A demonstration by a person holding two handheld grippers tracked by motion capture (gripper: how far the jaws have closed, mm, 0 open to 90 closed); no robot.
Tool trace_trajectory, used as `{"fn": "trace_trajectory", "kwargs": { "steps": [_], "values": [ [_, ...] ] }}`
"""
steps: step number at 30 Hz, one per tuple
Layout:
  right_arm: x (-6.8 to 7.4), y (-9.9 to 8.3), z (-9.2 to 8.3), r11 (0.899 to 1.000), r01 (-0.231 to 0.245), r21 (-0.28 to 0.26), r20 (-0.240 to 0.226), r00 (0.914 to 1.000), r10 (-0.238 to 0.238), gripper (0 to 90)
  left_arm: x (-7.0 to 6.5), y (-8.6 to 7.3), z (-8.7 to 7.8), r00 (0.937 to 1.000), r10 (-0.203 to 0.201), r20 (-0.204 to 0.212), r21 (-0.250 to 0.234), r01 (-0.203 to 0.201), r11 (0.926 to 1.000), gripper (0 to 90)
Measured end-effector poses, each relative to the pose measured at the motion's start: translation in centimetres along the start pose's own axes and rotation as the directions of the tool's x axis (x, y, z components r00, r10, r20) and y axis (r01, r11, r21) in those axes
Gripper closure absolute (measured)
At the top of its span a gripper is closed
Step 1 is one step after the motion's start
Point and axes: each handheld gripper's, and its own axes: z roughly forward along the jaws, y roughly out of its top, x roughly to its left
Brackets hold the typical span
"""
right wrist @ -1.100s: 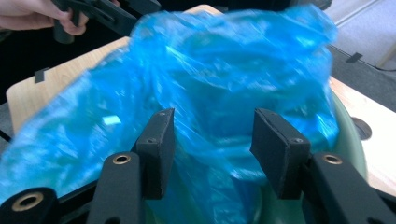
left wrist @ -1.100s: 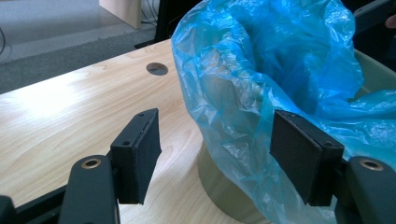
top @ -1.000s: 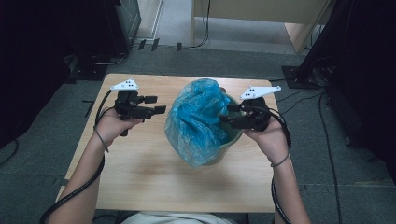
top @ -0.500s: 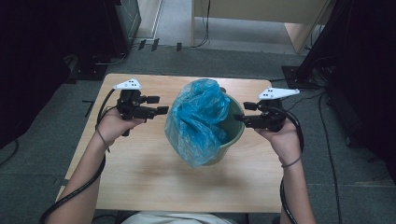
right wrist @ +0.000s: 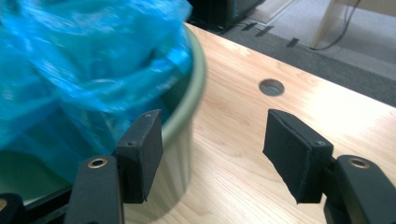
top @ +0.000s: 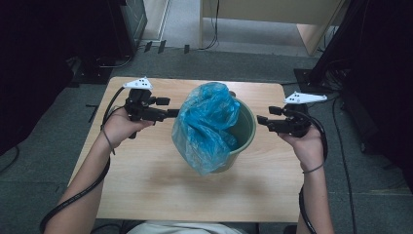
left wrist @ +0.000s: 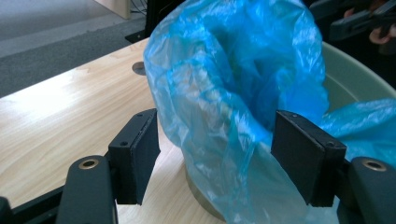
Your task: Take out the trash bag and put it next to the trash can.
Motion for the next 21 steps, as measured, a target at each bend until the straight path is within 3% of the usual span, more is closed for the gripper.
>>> {"fn": "trace_trajectory", "kwargs": {
  "steps": [9, 15, 21],
  "values": [
    [-1.9, -1.8, 1.0, 0.998, -0.053, 0.044, 0.029, 0.9982, 0.052, 37.3, -1.0, 1.9, 0.2, 0.9990, 0.045, 0.007, 0.009, -0.045, 0.9989, 32.1],
    [-2.2, -2.5, 1.8, 0.996, -0.050, 0.073, 0.046, 0.9979, 0.047, 37.5, -1.9, 3.0, 1.2, 0.9982, 0.057, 0.017, 0.023, -0.058, 0.9981, 27.0],
    [-2.5, -2.8, 2.0, 0.996, -0.057, 0.069, 0.052, 0.9972, 0.053, 37.7, -2.7, 3.5, 2.4, 0.9959, 0.087, 0.026, 0.039, -0.088, 0.9953, 22.4]
  ]
}}
